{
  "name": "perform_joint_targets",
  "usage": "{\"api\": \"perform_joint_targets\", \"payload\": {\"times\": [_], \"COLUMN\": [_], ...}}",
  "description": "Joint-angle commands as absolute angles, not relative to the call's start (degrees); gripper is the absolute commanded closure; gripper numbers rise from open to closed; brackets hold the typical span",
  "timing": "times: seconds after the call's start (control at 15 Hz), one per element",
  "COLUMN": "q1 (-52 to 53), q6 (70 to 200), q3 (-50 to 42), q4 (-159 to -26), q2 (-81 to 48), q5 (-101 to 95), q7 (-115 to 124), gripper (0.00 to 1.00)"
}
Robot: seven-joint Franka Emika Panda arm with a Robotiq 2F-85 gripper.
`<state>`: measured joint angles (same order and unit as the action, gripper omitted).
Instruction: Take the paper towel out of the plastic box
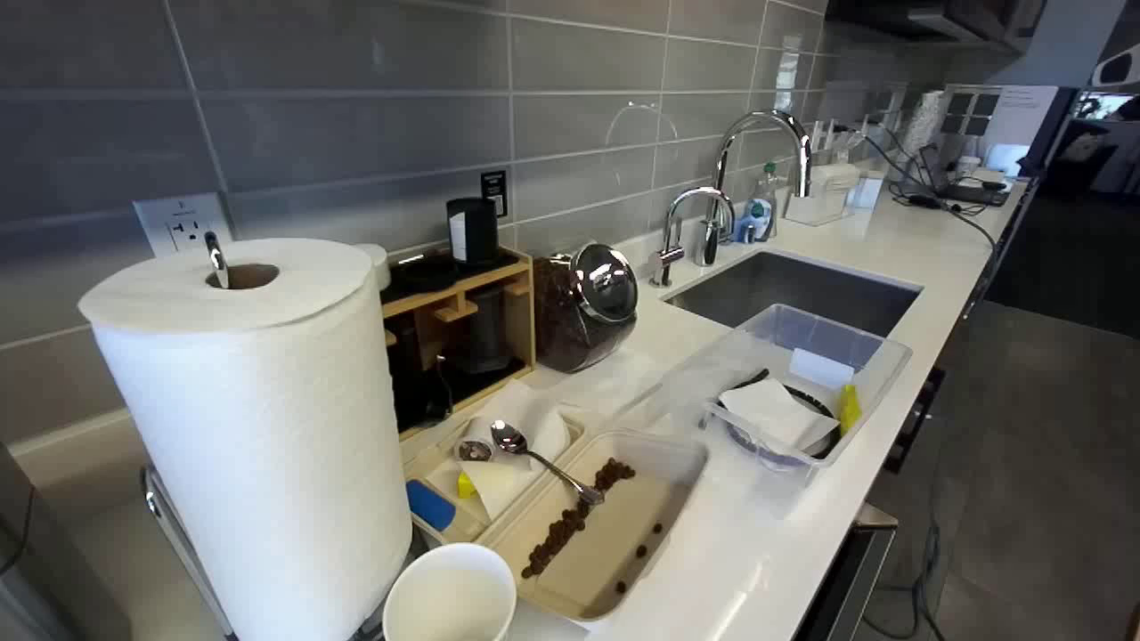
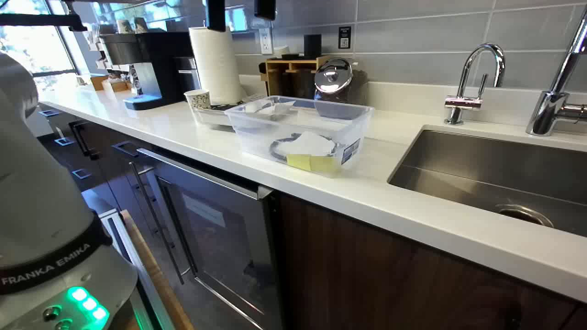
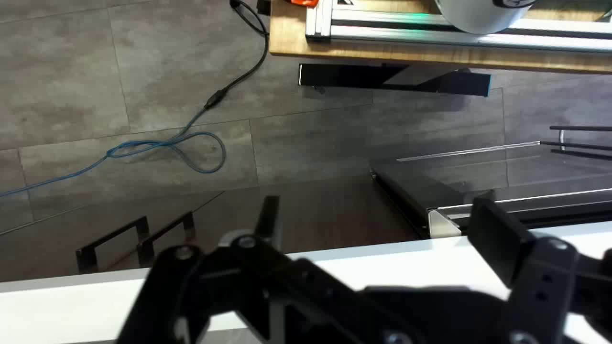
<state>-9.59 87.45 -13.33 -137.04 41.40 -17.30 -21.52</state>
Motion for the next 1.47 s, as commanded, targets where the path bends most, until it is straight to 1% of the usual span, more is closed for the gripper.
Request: {"api": "perform_joint_targets", "payload": {"times": [0.0, 1.0, 1.4], "q1": [-8.4, -8.4, -5.2], "q6": [87.1, 87.1, 88.0], "q3": [-14.2, -14.2, -10.2], "q4": [-136.9, -136.9, -126.9], "q2": [41.5, 41.5, 29.7], "q5": [-17.8, -17.8, -12.8], "q7": [-20.9, -20.9, -11.8], "gripper": [0.0, 0.0, 0.0]}}
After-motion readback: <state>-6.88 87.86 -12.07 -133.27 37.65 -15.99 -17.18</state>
